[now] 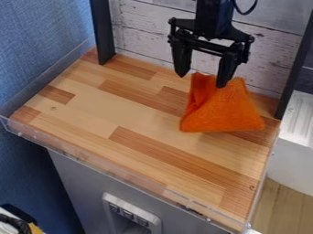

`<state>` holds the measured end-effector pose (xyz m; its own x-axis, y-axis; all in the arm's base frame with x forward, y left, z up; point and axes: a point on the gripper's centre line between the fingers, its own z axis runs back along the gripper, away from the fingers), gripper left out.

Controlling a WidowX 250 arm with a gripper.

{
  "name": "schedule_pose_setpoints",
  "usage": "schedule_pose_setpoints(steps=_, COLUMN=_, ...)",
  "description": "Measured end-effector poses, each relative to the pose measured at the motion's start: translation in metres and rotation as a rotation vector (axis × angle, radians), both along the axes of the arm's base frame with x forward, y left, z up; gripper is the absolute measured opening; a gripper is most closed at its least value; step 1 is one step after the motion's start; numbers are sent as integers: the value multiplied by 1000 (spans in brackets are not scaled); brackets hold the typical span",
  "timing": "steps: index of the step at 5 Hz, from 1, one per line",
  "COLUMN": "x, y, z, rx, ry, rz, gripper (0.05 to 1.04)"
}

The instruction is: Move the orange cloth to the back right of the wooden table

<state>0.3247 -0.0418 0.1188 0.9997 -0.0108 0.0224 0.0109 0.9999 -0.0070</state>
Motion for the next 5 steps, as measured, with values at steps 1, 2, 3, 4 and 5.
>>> schedule_pose_setpoints(steps=1, x=-2, y=-1, z=8, rx=-4, ry=-23, rz=-9, gripper=997)
schedule_pose_setpoints(steps=2, x=-3, y=2, z=8, rx=-2, ry=-20, rz=-5, gripper=995)
schedule_pose_setpoints(steps=3, x=-10, y=5, z=11, rx=-2, ry=-23, rz=-2, gripper=995)
schedule_pose_setpoints(steps=4, x=-17, y=6, z=11, rx=3, ry=0, rz=-1, gripper=997)
schedule_pose_setpoints(steps=5, x=-20, y=6, z=10, rx=5, ry=18, rz=-4, gripper=995)
